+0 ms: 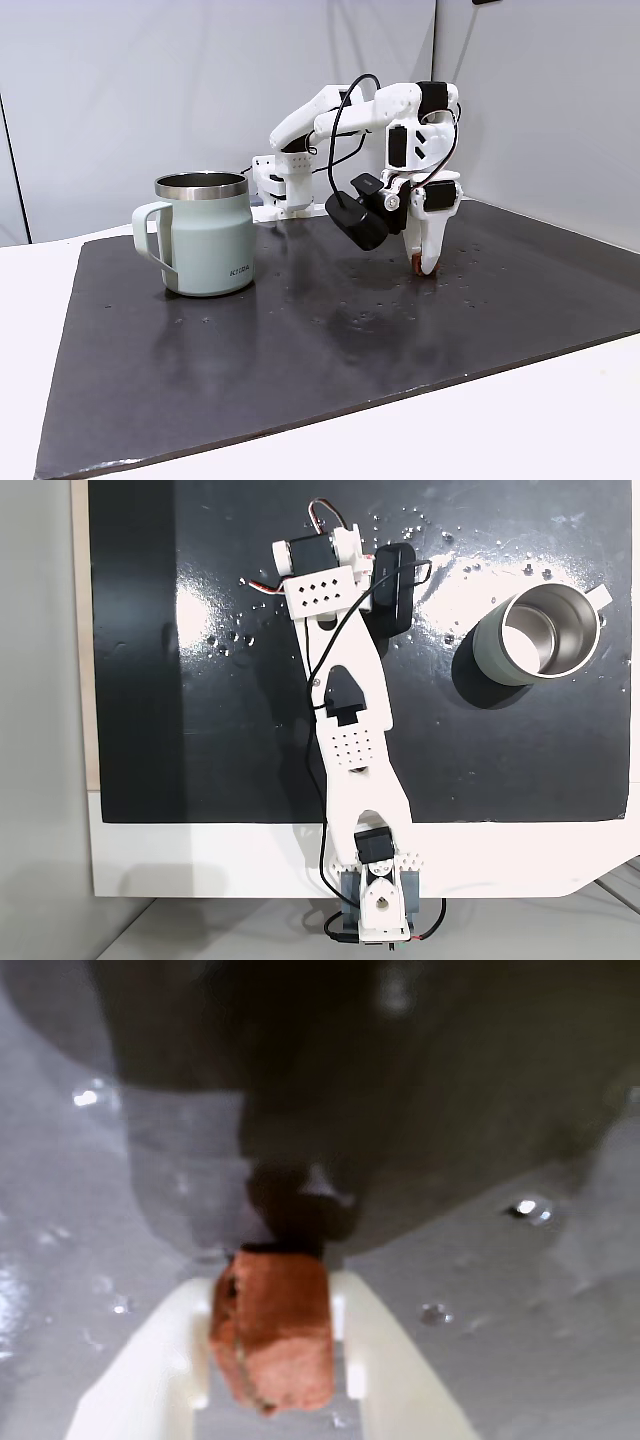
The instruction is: Grasp a cube and put it in the cup.
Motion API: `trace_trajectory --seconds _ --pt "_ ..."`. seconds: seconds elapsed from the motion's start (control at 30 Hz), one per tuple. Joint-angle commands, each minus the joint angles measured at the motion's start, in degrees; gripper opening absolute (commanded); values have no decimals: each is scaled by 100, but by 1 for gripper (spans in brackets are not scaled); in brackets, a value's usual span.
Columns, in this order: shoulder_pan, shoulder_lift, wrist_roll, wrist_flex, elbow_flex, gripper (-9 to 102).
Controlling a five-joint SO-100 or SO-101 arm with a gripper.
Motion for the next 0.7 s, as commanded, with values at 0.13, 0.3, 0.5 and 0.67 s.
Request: trace_trajectory --seconds 0.13,0.3,0.5,0.67 --pt "-26 88 -44 149 -580 4" --pt "-18 519 -26 246 -501 4" --pt "18 1714 18 237 79 4" --pt "167 2865 123 185 642 4"
